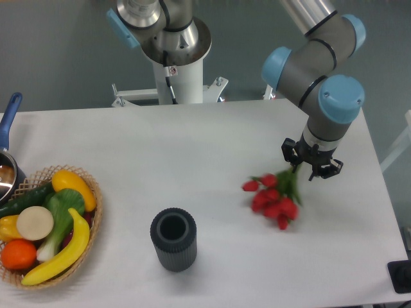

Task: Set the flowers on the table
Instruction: 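Lower the tulips onto the table and open the gripper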

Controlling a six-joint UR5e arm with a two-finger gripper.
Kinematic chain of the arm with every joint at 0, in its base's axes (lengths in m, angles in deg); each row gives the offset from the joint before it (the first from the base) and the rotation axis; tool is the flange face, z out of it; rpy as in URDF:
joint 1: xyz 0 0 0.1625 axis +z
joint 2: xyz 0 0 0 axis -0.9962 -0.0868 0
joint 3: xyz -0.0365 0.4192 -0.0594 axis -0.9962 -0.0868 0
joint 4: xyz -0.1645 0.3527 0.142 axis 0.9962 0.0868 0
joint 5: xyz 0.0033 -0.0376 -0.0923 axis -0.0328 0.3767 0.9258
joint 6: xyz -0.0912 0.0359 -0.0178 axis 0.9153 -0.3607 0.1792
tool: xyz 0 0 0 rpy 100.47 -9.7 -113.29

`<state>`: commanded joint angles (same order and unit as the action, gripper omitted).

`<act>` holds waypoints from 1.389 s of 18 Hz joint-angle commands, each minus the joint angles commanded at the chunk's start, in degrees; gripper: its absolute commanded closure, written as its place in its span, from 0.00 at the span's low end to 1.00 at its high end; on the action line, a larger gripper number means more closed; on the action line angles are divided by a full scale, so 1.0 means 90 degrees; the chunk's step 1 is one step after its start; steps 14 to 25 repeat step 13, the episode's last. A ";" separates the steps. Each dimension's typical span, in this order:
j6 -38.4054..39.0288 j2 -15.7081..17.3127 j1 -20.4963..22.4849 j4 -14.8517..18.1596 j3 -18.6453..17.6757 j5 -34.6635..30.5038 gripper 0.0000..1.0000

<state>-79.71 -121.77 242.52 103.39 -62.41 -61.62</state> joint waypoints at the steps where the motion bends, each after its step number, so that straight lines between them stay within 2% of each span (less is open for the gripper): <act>1: 0.0030 0.0039 0.0029 0.0008 -0.0058 0.0000 0.00; 4: -0.0037 0.0292 0.0351 -0.0040 -0.0282 0.0019 0.00; 7: -0.0048 0.0537 0.0546 -0.0040 -0.0303 0.0058 0.00; 25: -0.0087 0.0557 0.0547 -0.0040 -0.0303 0.0048 0.00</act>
